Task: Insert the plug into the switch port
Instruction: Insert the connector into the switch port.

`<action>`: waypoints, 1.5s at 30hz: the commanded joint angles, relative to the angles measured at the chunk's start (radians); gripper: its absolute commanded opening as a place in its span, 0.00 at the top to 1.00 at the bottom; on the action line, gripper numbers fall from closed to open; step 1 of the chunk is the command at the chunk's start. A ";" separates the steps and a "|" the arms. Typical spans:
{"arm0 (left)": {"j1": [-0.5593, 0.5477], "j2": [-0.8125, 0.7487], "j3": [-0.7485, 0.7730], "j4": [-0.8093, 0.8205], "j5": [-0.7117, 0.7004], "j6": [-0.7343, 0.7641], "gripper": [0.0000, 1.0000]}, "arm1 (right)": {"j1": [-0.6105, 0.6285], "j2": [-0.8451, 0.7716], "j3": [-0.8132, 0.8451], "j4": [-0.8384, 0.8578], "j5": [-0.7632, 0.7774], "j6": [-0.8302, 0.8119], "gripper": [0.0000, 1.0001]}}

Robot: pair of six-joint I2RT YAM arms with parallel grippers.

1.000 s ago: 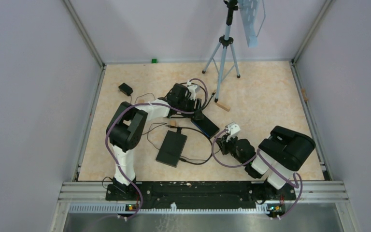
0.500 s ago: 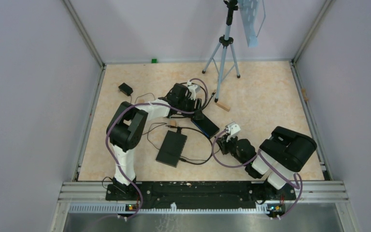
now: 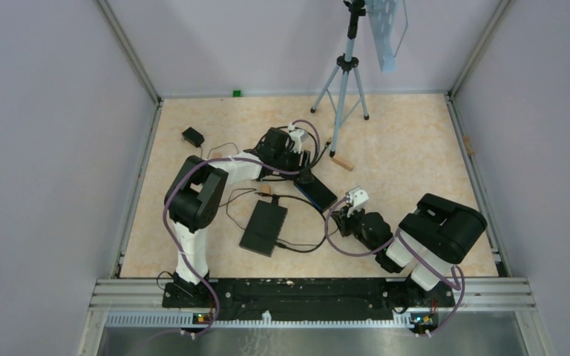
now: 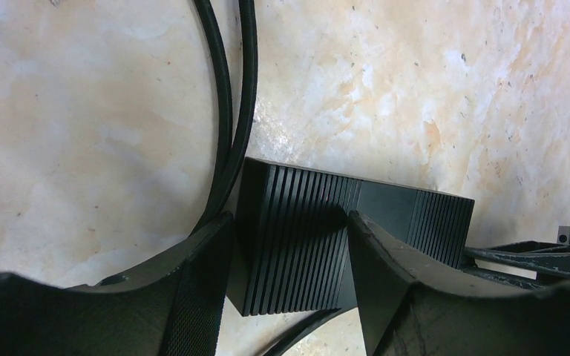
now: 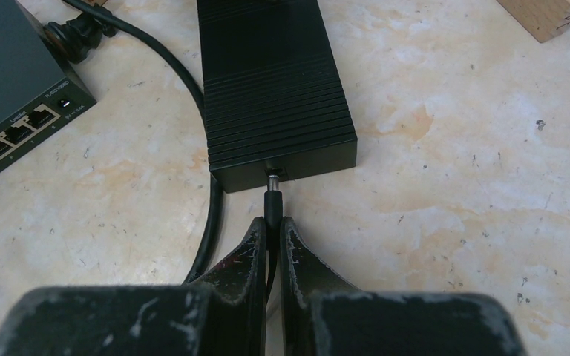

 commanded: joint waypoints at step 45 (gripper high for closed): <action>-0.045 0.079 -0.032 -0.095 0.010 0.049 0.37 | -0.022 -0.006 0.068 0.046 -0.018 -0.028 1.00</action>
